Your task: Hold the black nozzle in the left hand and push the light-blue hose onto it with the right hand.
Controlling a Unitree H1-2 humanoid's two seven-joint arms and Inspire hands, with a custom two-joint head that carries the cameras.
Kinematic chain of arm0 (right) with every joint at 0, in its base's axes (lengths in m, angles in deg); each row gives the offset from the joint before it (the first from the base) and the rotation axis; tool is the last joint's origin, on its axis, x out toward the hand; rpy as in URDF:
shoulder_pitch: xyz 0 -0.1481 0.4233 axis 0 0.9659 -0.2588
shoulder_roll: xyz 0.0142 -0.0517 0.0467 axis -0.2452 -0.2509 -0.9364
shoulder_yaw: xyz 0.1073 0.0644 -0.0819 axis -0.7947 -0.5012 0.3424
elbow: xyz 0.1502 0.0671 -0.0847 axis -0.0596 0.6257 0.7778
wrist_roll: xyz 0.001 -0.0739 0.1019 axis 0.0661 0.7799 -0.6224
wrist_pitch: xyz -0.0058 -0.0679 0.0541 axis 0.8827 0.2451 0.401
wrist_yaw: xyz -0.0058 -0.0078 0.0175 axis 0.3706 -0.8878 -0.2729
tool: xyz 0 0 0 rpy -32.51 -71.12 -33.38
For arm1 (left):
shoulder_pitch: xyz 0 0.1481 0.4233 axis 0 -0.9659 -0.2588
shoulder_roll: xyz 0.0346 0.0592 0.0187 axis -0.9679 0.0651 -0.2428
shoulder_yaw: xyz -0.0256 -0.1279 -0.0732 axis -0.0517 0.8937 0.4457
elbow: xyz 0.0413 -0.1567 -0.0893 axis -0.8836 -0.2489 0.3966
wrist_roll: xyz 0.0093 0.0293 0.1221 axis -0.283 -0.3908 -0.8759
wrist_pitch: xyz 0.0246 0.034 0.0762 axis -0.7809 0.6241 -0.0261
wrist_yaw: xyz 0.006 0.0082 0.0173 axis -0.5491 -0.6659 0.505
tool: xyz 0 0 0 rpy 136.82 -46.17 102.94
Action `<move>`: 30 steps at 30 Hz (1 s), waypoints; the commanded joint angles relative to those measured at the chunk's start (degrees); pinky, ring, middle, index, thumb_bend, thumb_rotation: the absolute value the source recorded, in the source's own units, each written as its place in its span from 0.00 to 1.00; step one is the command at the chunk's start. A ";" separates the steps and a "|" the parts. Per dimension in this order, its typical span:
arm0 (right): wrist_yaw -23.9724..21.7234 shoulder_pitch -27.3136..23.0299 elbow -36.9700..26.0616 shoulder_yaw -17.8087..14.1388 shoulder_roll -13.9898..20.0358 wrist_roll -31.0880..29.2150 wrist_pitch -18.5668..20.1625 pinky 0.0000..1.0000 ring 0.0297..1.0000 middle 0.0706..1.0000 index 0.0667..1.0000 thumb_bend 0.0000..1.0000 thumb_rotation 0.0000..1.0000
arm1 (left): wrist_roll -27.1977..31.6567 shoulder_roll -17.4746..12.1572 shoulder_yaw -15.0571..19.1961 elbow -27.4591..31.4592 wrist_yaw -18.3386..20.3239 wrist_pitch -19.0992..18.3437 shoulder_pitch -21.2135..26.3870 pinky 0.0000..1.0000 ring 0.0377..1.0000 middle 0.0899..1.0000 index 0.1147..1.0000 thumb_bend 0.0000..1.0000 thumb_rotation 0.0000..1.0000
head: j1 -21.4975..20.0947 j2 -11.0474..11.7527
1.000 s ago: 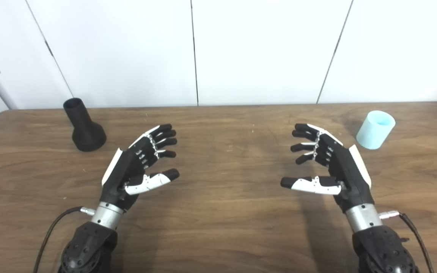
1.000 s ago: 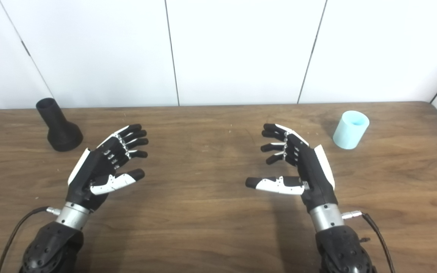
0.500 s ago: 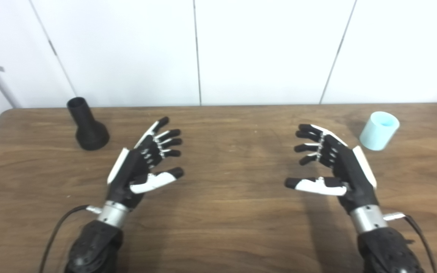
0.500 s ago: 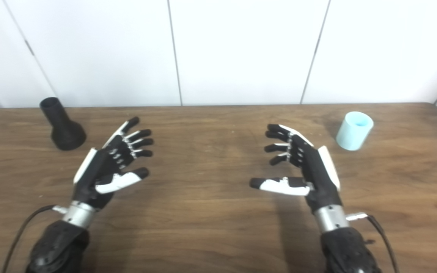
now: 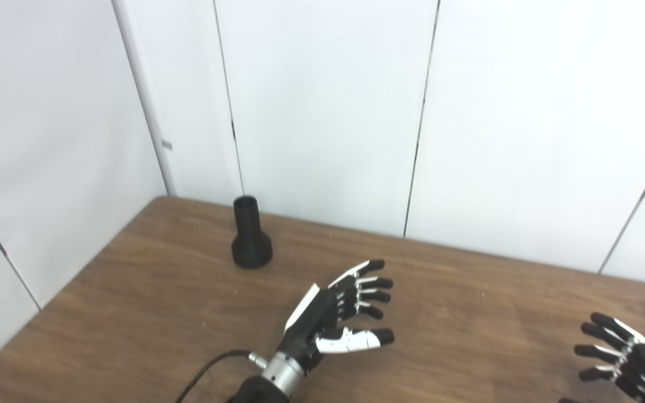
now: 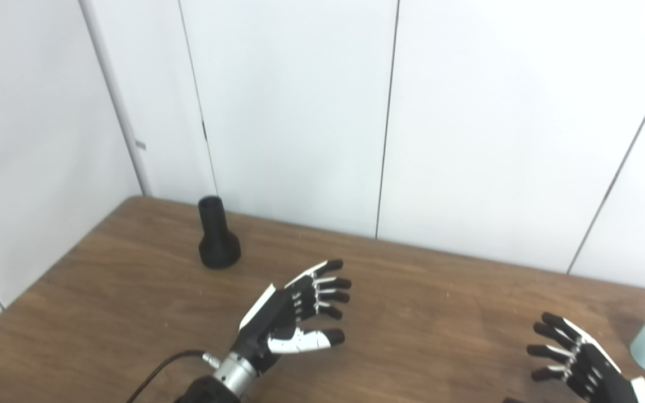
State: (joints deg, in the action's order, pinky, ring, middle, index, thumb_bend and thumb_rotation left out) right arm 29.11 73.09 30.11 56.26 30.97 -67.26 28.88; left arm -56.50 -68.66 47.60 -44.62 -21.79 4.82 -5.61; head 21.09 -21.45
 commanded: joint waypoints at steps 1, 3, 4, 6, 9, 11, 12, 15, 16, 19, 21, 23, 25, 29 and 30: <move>0.12 -1.71 -0.62 -0.63 0.45 -0.85 -3.11 0.50 0.66 0.77 0.79 0.75 0.03 | -1.20 -1.49 1.58 3.78 -1.84 -0.65 2.58 0.59 0.73 0.75 0.78 0.74 0.22 | 0.21 0.36; 0.20 -1.77 -0.80 -0.67 0.43 -0.84 -2.68 0.50 0.66 0.78 0.79 0.75 0.03 | -2.01 -2.43 2.85 5.56 -2.80 -2.35 3.05 0.54 0.71 0.73 0.77 0.72 0.21 | 0.19 0.61; 0.20 -1.84 -0.79 -0.71 0.43 -0.91 -2.54 0.50 0.66 0.78 0.79 0.75 0.03 | -2.54 -3.01 3.52 6.48 -3.26 -3.16 3.39 0.52 0.70 0.73 0.77 0.72 0.20 | 0.24 0.61; 0.19 -2.01 -0.50 -0.78 0.48 -1.04 -2.59 0.50 0.66 0.78 0.79 0.75 0.02 | -3.71 -4.11 4.65 8.00 -4.16 -4.37 4.03 0.49 0.67 0.71 0.75 0.71 0.20 | 0.47 0.70; 0.09 -2.15 -0.13 -0.75 0.61 -0.98 -2.92 0.50 0.66 0.78 0.79 0.75 0.02 | -5.32 -5.75 6.04 9.80 -5.27 -5.49 4.79 0.46 0.64 0.68 0.74 0.71 0.18 | 0.59 0.71; 0.07 -2.29 0.14 -0.73 0.65 -0.92 -3.08 0.50 0.66 0.78 0.79 0.74 0.02 | -6.94 -7.54 7.16 10.62 -6.11 -5.86 5.70 0.46 0.63 0.68 0.73 0.70 0.17 | 0.79 0.92; 0.05 -2.36 0.23 -0.72 0.65 -0.95 -3.10 0.50 0.66 0.78 0.79 0.74 0.02 | -7.98 -8.47 7.68 10.93 -6.46 -5.94 6.17 0.46 0.62 0.67 0.72 0.70 0.16 | 0.86 1.00; -0.01 -2.45 0.58 -0.72 0.73 -0.97 -3.40 0.50 0.65 0.77 0.80 0.74 0.02 | -11.17 -11.24 8.98 11.82 -7.07 -6.68 7.58 0.50 0.62 0.66 0.71 0.69 0.13 | 0.87 0.90; -0.03 -2.46 0.63 -0.69 0.74 -0.96 -3.42 0.50 0.65 0.77 0.80 0.74 0.01 | -12.23 -12.31 9.38 12.21 -7.13 -7.21 8.15 0.51 0.63 0.66 0.71 0.69 0.13 | 0.87 0.90; -0.09 -2.63 0.90 -0.64 0.74 -0.93 -3.50 0.50 0.65 0.77 0.80 0.74 0.01 | -14.53 -15.23 10.38 13.74 -6.86 -9.87 10.08 0.53 0.65 0.66 0.70 0.69 0.12 | 1.02 0.91; -0.12 -2.70 0.97 -0.62 0.76 -0.94 -3.54 0.50 0.65 0.77 0.80 0.74 0.01 | -15.45 -16.35 10.58 14.27 -6.84 -11.11 10.92 0.54 0.66 0.67 0.70 0.70 0.14 | 1.07 0.85; -0.18 -2.69 0.96 -0.64 0.81 -1.03 -3.49 0.50 0.65 0.77 0.80 0.74 0.01 | -16.53 -17.94 11.05 14.80 -6.84 -12.96 12.40 0.55 0.68 0.69 0.70 0.71 0.15 | 1.06 0.77; -0.23 -2.66 0.96 -0.70 0.86 -1.15 -3.47 0.50 0.65 0.77 0.80 0.74 0.01 | -17.05 -19.08 11.64 14.92 -7.05 -14.65 13.77 0.56 0.69 0.71 0.70 0.73 0.19 | 1.06 0.77; -0.35 -2.65 1.35 -0.69 0.99 -1.30 -3.64 0.50 0.65 0.78 0.80 0.74 0.01 | -17.36 -20.01 13.07 14.01 -8.14 -16.51 15.69 0.59 0.73 0.73 0.71 0.73 0.20 | 1.06 0.48; -0.38 -2.66 1.46 -0.67 1.04 -1.35 -3.67 0.50 0.65 0.78 0.80 0.74 0.01 | -17.24 -19.96 13.40 13.62 -8.36 -16.79 16.08 0.60 0.74 0.74 0.72 0.73 0.19 | 1.07 0.17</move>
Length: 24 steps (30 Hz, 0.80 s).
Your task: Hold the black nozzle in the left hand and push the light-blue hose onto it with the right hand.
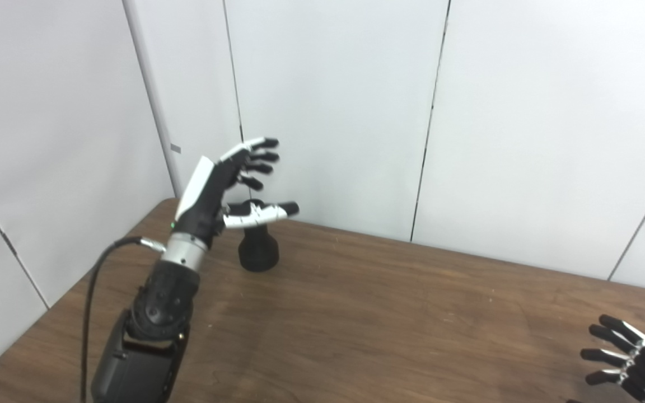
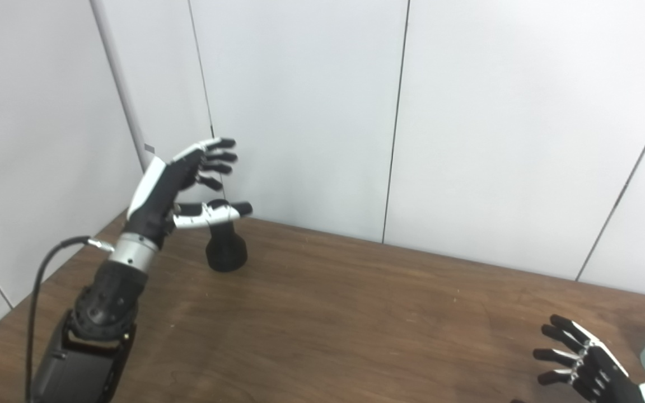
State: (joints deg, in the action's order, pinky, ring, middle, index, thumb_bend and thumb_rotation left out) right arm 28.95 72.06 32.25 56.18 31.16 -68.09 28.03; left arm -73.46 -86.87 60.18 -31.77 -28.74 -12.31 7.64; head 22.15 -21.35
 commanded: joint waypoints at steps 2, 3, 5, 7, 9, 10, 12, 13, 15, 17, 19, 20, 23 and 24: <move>-0.27 -1.62 -0.59 -0.47 0.86 -0.61 -2.80 0.50 0.65 0.78 0.80 0.74 0.01 | -0.14 -1.15 1.28 -0.08 -1.99 -0.51 3.48 0.62 0.75 0.74 0.72 0.73 0.18 | -0.03 0.39; -0.29 -1.63 -0.60 -0.44 0.90 -0.64 -2.74 0.50 0.65 0.78 0.80 0.74 0.02 | -0.26 -0.86 1.32 -0.32 -2.24 -0.93 3.68 0.63 0.75 0.75 0.73 0.73 0.18 | 0.04 0.50; -0.35 -1.66 -0.64 -0.52 1.13 -0.70 -2.74 0.50 0.65 0.78 0.80 0.74 0.02 | -1.32 -0.61 0.99 -0.57 -2.75 -2.16 3.95 0.65 0.77 0.76 0.74 0.74 0.18 | 0.33 0.98; -0.46 -1.73 -0.43 -0.71 1.47 -0.83 -2.95 0.50 0.65 0.78 0.79 0.74 0.01 | -2.93 -0.94 0.41 -0.95 -3.14 -3.90 4.35 0.70 0.82 0.79 0.76 0.75 0.19 | 0.58 1.28; -0.50 -1.81 -0.09 -0.82 1.69 -0.92 -3.20 0.50 0.65 0.78 0.79 0.74 0.01 | -3.83 -1.24 0.00 -1.19 -3.23 -5.03 4.61 0.73 0.85 0.81 0.78 0.75 0.20 | 0.73 1.45; -0.53 -1.82 0.03 -0.87 1.78 -1.02 -3.26 0.50 0.65 0.78 0.80 0.74 0.01 | -4.15 -1.48 -0.21 -1.38 -2.94 -5.92 4.80 0.74 0.86 0.82 0.78 0.75 0.20 | 0.80 1.59; -0.55 -1.78 0.08 -0.88 1.88 -1.18 -3.30 0.50 0.65 0.78 0.80 0.73 0.01 | -4.44 -2.00 -0.53 -1.86 -2.28 -7.51 5.09 0.75 0.86 0.82 0.79 0.76 0.21 | 0.69 1.81; -0.56 -1.78 0.14 -0.84 1.95 -1.19 -3.38 0.50 0.65 0.78 0.80 0.73 0.01 | -4.58 -2.48 -0.73 -2.29 -1.84 -8.64 5.23 0.72 0.85 0.82 0.80 0.77 0.22 | 0.57 1.77; -0.58 -1.77 0.30 -0.78 2.12 -1.23 -3.49 0.50 0.65 0.78 0.80 0.73 0.00 | -4.74 -3.23 -1.09 -2.82 -1.24 -10.43 5.30 0.72 0.84 0.82 0.80 0.78 0.23 | 0.53 2.18; -0.63 -1.75 0.31 -0.82 2.28 -1.33 -3.38 0.50 0.65 0.78 0.80 0.73 0.00 | -4.99 -3.70 -1.59 -2.79 -0.66 -12.24 5.22 0.76 0.85 0.82 0.81 0.79 0.24 | 0.62 2.10; -0.65 -1.80 0.30 -0.80 2.45 -1.19 -3.38 0.50 0.64 0.78 0.80 0.73 0.00 | -6.12 -3.71 -2.65 -1.75 1.02 -15.02 4.87 0.78 0.85 0.83 0.82 0.82 0.25 | 0.79 1.85; -0.67 -1.83 0.36 -0.77 2.52 -1.12 -3.46 0.49 0.64 0.77 0.80 0.73 0.00 | -6.83 -3.66 -2.90 -1.38 2.05 -15.76 4.71 0.79 0.86 0.84 0.82 0.83 0.26 | 0.79 1.85; -0.63 -1.84 0.30 -0.71 2.60 -0.82 -3.48 0.49 0.64 0.78 0.80 0.73 0.00 | -8.99 -3.74 -2.40 -1.70 4.88 -16.12 4.59 0.89 0.93 0.88 0.86 0.86 0.28 | 0.85 1.72; -0.62 -1.81 0.21 -0.72 2.57 -0.70 -3.42 0.49 0.64 0.78 0.80 0.73 0.00 | -9.90 -3.75 -2.06 -2.09 5.65 -16.12 4.61 0.90 0.95 0.89 0.88 0.87 0.28 | 0.85 1.72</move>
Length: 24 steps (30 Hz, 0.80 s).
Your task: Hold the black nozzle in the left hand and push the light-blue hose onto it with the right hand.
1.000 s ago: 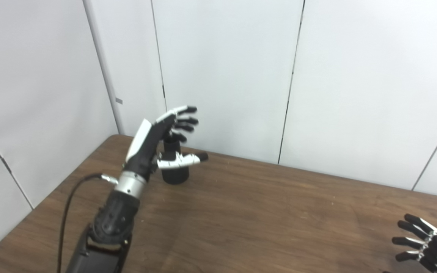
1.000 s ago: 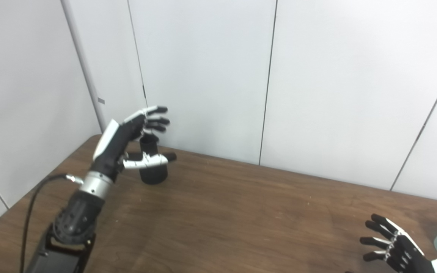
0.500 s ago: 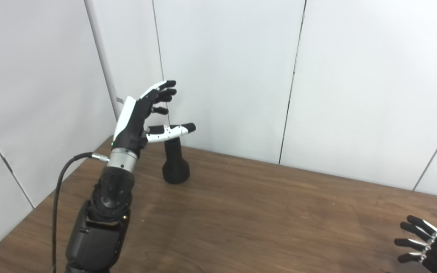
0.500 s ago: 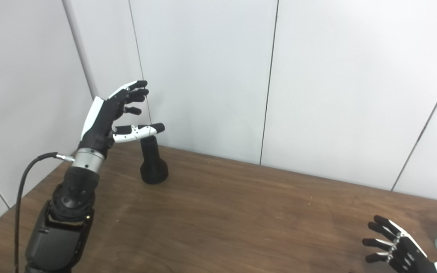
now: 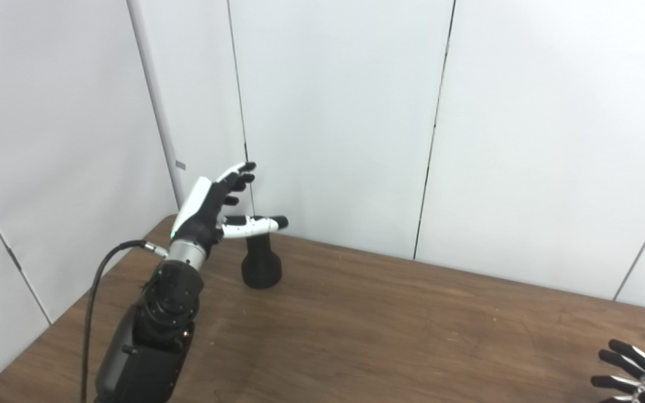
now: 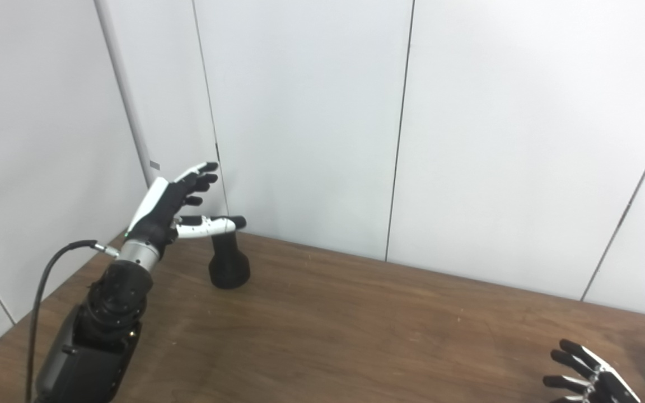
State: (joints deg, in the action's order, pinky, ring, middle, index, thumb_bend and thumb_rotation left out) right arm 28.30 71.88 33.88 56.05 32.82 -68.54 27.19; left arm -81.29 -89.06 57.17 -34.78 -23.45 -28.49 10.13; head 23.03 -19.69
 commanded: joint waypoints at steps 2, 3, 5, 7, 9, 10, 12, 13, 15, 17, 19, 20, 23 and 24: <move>0.02 -1.61 -1.46 -0.58 0.87 -0.05 -2.58 0.49 0.64 0.78 0.80 0.73 0.00 | -4.54 -1.40 1.30 0.27 1.26 0.06 2.17 0.91 0.98 0.92 0.92 0.89 0.28 | -0.02 0.05; 0.01 -1.62 -1.58 -0.60 0.90 -0.02 -2.48 0.48 0.64 0.78 0.80 0.73 0.00 | -6.01 -1.20 1.37 0.09 1.60 0.06 2.23 0.90 0.98 0.92 0.93 0.89 0.28 | -0.14 -0.54; -0.04 -1.64 -1.67 -0.67 0.97 -0.10 -2.38 0.48 0.64 0.78 0.80 0.73 0.00 | -8.67 -0.88 1.42 -0.54 2.22 0.06 2.41 0.87 0.97 0.93 0.94 0.90 0.28 | -0.20 -0.66; -0.08 -1.59 -1.84 -0.73 0.96 -0.30 -2.15 0.48 0.64 0.78 0.80 0.73 0.00 | -10.55 -0.77 1.51 -1.28 2.66 0.07 2.42 0.86 0.97 0.93 0.94 0.90 0.28 | -0.39 -0.74; -0.10 -1.51 -1.91 -0.75 0.93 -0.41 -2.15 0.48 0.64 0.78 0.80 0.73 0.01 | -11.69 -0.85 1.50 -2.05 2.69 0.06 2.39 0.86 0.97 0.92 0.94 0.91 0.28 | -0.42 -0.90; -0.10 -1.50 -1.83 -0.75 0.92 -0.40 -2.24 0.48 0.64 0.78 0.80 0.73 0.01 | -12.08 -0.92 1.43 -2.49 2.61 0.06 2.39 0.86 0.96 0.92 0.94 0.90 0.28 | -0.42 -0.90; -0.12 -1.53 -1.60 -0.77 0.90 -0.44 -2.40 0.49 0.64 0.78 0.80 0.73 0.01 | -12.74 -0.92 1.28 -3.22 2.38 0.06 2.39 0.85 0.96 0.92 0.94 0.90 0.28 | -0.42 -0.90; -0.13 -1.55 -1.50 -0.78 0.89 -0.50 -2.45 0.49 0.64 0.78 0.80 0.73 0.01 | -13.01 -0.90 1.20 -3.50 2.25 0.06 2.38 0.85 0.96 0.92 0.93 0.91 0.28 | -0.42 -0.90; -0.20 -1.43 -1.70 -0.94 0.94 -0.86 -2.15 0.49 0.64 0.78 0.80 0.73 0.01 | -14.12 -0.44 0.94 -4.45 1.45 0.06 2.16 0.86 0.98 0.93 0.93 0.91 0.29 | -0.23 -1.34; -0.19 -1.26 -2.16 -1.03 0.96 -0.97 -1.76 0.49 0.64 0.78 0.80 0.73 0.01 | -15.28 0.23 0.99 -5.44 0.90 0.06 2.12 0.91 1.00 0.94 0.93 0.91 0.29 | -0.20 -1.62; -0.26 -1.19 -2.46 -1.08 1.03 -1.04 -1.58 0.49 0.64 0.78 0.80 0.73 0.01 | -16.17 0.91 1.05 -6.59 0.48 0.06 2.17 0.93 1.00 0.94 0.93 0.91 0.29 | -0.20 -1.62; -0.32 -1.13 -2.59 -1.13 1.09 -1.13 -1.53 0.49 0.64 0.78 0.80 0.73 0.01 | -16.51 1.17 1.12 -6.79 0.46 0.06 2.15 0.95 1.00 0.95 0.93 0.91 0.30 | -0.21 -1.74; -0.45 -1.02 -2.73 -1.27 1.17 -1.49 -1.44 0.49 0.65 0.79 0.80 0.72 0.01 | -17.23 1.79 1.31 -7.41 0.56 0.06 2.17 0.97 1.00 0.95 0.93 0.91 0.29 | -0.25 -1.94; -0.49 -1.00 -2.73 -1.30 1.15 -1.64 -1.39 0.49 0.65 0.79 0.80 0.72 0.01 | -17.42 1.89 1.40 -7.80 0.57 0.06 2.26 0.97 1.00 0.95 0.93 0.91 0.29 | -0.25 -1.94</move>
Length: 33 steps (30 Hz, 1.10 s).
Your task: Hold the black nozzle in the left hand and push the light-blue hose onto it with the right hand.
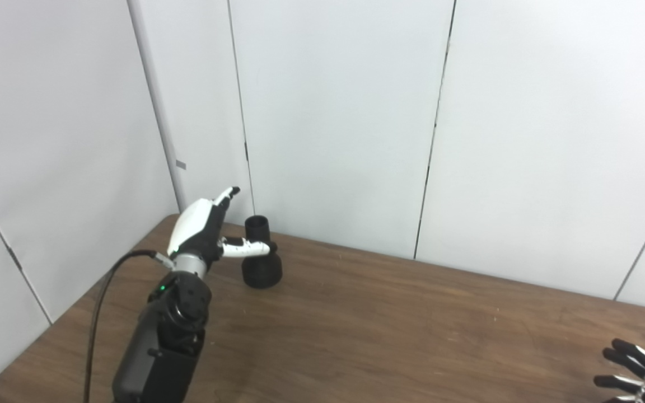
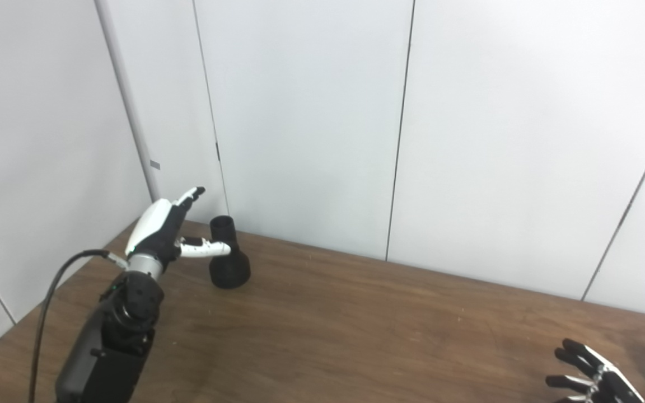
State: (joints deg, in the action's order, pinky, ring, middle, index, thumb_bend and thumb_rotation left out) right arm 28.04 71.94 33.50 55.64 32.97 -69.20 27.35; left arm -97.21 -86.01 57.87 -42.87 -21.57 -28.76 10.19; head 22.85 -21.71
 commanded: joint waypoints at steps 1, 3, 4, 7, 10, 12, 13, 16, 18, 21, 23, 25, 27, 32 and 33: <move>-0.25 -1.05 -2.36 -0.90 0.98 -1.09 -1.51 0.49 0.65 0.79 0.80 0.72 0.01 | -1.63 -1.10 0.77 0.03 -1.28 0.33 2.26 0.98 1.00 0.95 0.94 0.91 0.30 | -0.07 0.08; -0.33 -1.04 -2.38 -0.88 0.98 -1.32 -1.30 0.49 0.65 0.79 0.80 0.72 0.02 | -2.65 -0.52 0.98 -0.80 -1.09 0.33 2.51 0.98 1.00 0.95 0.94 0.91 0.30 | -0.16 -0.17; -0.39 -1.03 -2.41 -0.92 1.04 -1.44 -1.24 0.49 0.65 0.79 0.80 0.72 0.02 | -3.43 -0.07 1.10 -1.16 -0.91 0.33 2.62 0.99 1.00 0.94 0.94 0.91 0.30 | -0.16 -0.17; -0.47 -1.00 -2.49 -0.98 1.13 -1.59 -1.20 0.49 0.65 0.78 0.80 0.72 0.01 | -5.02 0.75 1.46 -1.65 -0.42 0.33 2.82 1.00 1.00 0.94 0.93 0.92 0.31 | -0.16 -0.17; -0.46 -0.89 -2.69 -1.05 1.20 -1.62 -1.12 0.49 0.64 0.78 0.80 0.72 0.01 | -7.04 1.54 1.91 -2.81 0.17 0.33 3.13 1.00 1.00 0.94 0.93 0.92 0.32 | -0.20 -0.40; -0.41 -0.83 -2.67 -1.06 1.15 -1.55 -1.15 0.49 0.64 0.78 0.80 0.72 0.01 | -8.14 1.97 2.15 -3.56 0.54 0.33 3.26 1.00 1.00 0.93 0.92 0.93 0.33 | -0.42 -0.26; -0.38 -0.82 -2.61 -1.11 1.14 -1.52 -1.14 0.48 0.64 0.78 0.80 0.72 0.01 | -8.78 2.15 2.29 -4.07 0.91 0.33 3.39 1.00 1.00 0.93 0.92 0.93 0.33 | -0.42 -0.26; -0.32 -0.78 -2.56 -1.33 1.22 -1.53 -1.15 0.48 0.64 0.78 0.80 0.72 0.00 | -10.32 2.46 2.89 -5.14 2.12 0.33 3.79 1.00 1.00 0.93 0.92 0.93 0.33 | -0.67 -0.21; -0.22 -0.76 -2.52 -1.48 1.28 -1.39 -1.37 0.48 0.64 0.78 0.80 0.72 0.01 | -10.68 2.66 3.32 -5.59 2.58 0.33 3.99 1.00 1.00 0.93 0.92 0.93 0.34 | -0.71 -0.09; -0.06 -0.81 -2.52 -1.59 1.34 -0.97 -1.55 0.47 0.62 0.77 0.79 0.74 0.02 | -10.53 2.96 3.53 -6.15 2.33 0.34 4.28 1.00 1.00 0.93 0.92 0.93 0.34 | -0.65 -0.45; -0.06 -0.86 -2.47 -1.59 1.31 -0.78 -1.63 0.47 0.62 0.77 0.78 0.74 0.02 | -10.00 2.66 2.96 -7.05 1.58 0.33 4.44 1.00 1.00 0.93 0.92 0.93 0.33 | -0.59 -0.75; -0.11 -0.86 -2.41 -1.51 1.18 -0.73 -1.68 0.47 0.62 0.77 0.79 0.74 0.02 | -9.67 2.54 2.52 -7.79 1.05 0.33 4.52 1.00 1.00 0.93 0.91 0.93 0.33 | -0.59 -0.75; -0.21 -0.77 -2.31 -1.47 1.11 -0.85 -1.77 0.47 0.63 0.77 0.79 0.73 0.02 | -9.46 2.52 2.33 -8.05 0.80 0.33 4.48 1.00 1.00 0.93 0.91 0.92 0.33 | -0.78 -0.29; -0.44 -0.41 -2.11 -1.27 1.17 -0.75 -2.17 0.48 0.63 0.78 0.79 0.72 0.01 | -7.77 2.50 2.35 -10.20 -0.14 0.33 4.84 1.00 0.98 0.91 0.88 0.92 0.32 | -0.98 -0.20; -0.48 -0.31 -2.25 -1.18 1.19 -0.63 -2.14 0.48 0.63 0.78 0.79 0.71 0.01 | -7.59 2.47 2.29 -10.60 -0.25 0.33 4.88 1.00 0.98 0.91 0.88 0.92 0.32 | -1.07 -0.33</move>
State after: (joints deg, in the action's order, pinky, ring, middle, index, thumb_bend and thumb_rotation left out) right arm 27.82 72.51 33.08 54.76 33.20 -69.72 27.42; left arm -104.92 -82.05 60.03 -53.54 -20.03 -28.75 12.12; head 21.80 -21.97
